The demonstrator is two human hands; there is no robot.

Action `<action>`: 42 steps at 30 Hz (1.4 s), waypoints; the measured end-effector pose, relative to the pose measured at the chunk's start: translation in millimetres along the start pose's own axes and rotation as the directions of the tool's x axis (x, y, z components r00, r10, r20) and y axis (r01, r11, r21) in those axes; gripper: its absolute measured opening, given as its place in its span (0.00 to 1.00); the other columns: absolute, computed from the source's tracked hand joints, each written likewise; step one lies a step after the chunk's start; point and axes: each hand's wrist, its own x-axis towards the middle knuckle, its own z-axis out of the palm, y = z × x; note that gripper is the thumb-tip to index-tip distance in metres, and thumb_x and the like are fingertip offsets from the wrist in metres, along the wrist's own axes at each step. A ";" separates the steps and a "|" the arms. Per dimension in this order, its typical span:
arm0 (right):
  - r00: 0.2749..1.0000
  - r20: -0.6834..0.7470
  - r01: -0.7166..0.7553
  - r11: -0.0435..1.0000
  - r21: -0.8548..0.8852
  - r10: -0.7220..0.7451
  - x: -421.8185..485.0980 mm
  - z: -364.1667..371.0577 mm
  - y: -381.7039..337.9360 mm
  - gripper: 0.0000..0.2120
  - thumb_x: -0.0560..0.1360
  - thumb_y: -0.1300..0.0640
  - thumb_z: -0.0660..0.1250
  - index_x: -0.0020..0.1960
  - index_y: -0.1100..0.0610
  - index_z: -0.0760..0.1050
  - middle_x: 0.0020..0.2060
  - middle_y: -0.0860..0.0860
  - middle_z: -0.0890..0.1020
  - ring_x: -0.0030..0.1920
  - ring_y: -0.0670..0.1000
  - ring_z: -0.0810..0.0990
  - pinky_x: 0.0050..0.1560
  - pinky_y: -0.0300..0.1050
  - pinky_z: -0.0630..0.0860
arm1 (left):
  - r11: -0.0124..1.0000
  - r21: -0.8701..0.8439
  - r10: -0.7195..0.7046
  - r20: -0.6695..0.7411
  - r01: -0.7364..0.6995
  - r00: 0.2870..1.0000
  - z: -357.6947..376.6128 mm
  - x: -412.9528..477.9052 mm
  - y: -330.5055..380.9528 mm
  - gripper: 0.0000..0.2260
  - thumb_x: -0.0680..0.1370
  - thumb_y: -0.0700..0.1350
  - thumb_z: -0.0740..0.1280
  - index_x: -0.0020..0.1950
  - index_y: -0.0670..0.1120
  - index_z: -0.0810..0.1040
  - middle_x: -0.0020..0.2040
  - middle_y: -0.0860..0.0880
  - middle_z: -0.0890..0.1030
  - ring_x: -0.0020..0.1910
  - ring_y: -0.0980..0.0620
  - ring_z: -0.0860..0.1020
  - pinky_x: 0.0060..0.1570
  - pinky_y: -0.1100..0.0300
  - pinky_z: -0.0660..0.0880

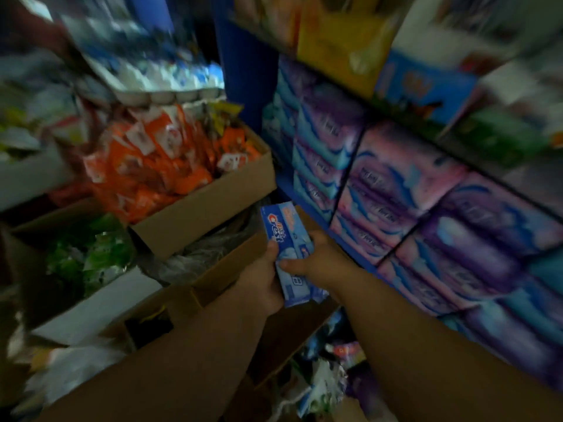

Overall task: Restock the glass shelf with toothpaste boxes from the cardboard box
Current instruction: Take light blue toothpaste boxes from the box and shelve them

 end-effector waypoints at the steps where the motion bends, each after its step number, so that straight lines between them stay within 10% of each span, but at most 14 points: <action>1: 0.998 -0.037 0.046 0.999 -0.007 -0.046 -16.1 -6.8 -15.7 0.37 0.67 0.58 0.78 0.68 0.53 0.61 0.53 0.48 0.78 0.50 0.47 0.80 0.52 0.47 0.80 | 1.000 0.018 0.016 0.043 -0.017 0.999 12.8 -16.4 8.0 0.23 0.82 0.55 0.54 0.71 0.43 0.69 0.57 0.42 0.78 0.59 0.40 0.76 0.56 0.46 0.72; 12: 0.769 -0.268 0.522 0.812 -0.261 -0.581 -210.9 -77.1 -193.1 0.39 0.69 0.62 0.76 0.70 0.48 0.57 0.53 0.46 0.77 0.52 0.48 0.78 0.49 0.35 0.77 | 0.961 -0.036 0.254 0.514 -0.276 0.819 182.1 -183.5 72.5 0.22 0.80 0.58 0.55 0.63 0.45 0.75 0.56 0.42 0.82 0.56 0.42 0.78 0.54 0.44 0.74; 18: 0.604 -0.371 0.543 0.705 -0.456 -0.705 -321.8 -129.0 -242.2 0.43 0.69 0.59 0.75 0.74 0.46 0.53 0.57 0.47 0.78 0.54 0.51 0.80 0.56 0.47 0.77 | 0.903 0.029 0.316 0.630 -0.428 0.709 272.3 -268.6 62.5 0.22 0.79 0.60 0.55 0.61 0.48 0.77 0.57 0.44 0.82 0.53 0.43 0.81 0.49 0.45 0.79; 29: 0.432 -0.473 0.017 0.531 -0.847 -0.768 -529.7 -255.0 -239.2 0.45 0.70 0.52 0.74 0.76 0.42 0.48 0.64 0.51 0.76 0.55 0.52 0.79 0.49 0.41 0.73 | 0.762 -0.008 0.372 0.824 -0.648 0.427 419.3 -370.1 -47.3 0.11 0.82 0.40 0.57 0.59 0.51 0.74 0.39 0.53 0.85 0.32 0.57 0.82 0.29 0.63 0.76; 36: 0.438 -0.594 -0.377 0.462 -0.803 -0.674 -615.3 -326.5 -213.8 0.42 0.70 0.51 0.74 0.75 0.42 0.53 0.62 0.52 0.76 0.53 0.53 0.78 0.55 0.51 0.77 | 0.854 0.182 0.108 0.854 -0.487 0.509 494.8 -399.0 -120.8 0.14 0.80 0.35 0.60 0.65 0.38 0.72 0.60 0.37 0.79 0.54 0.44 0.80 0.49 0.57 0.78; 42: 0.481 -0.664 -0.529 0.414 -0.741 -0.572 -629.1 -374.6 -191.3 0.39 0.70 0.51 0.73 0.72 0.38 0.54 0.60 0.51 0.77 0.50 0.53 0.77 0.55 0.51 0.76 | 0.862 0.355 -0.125 0.842 -0.363 0.525 518.2 -408.6 -152.8 0.09 0.80 0.37 0.60 0.60 0.37 0.72 0.58 0.36 0.77 0.49 0.44 0.79 0.51 0.55 0.77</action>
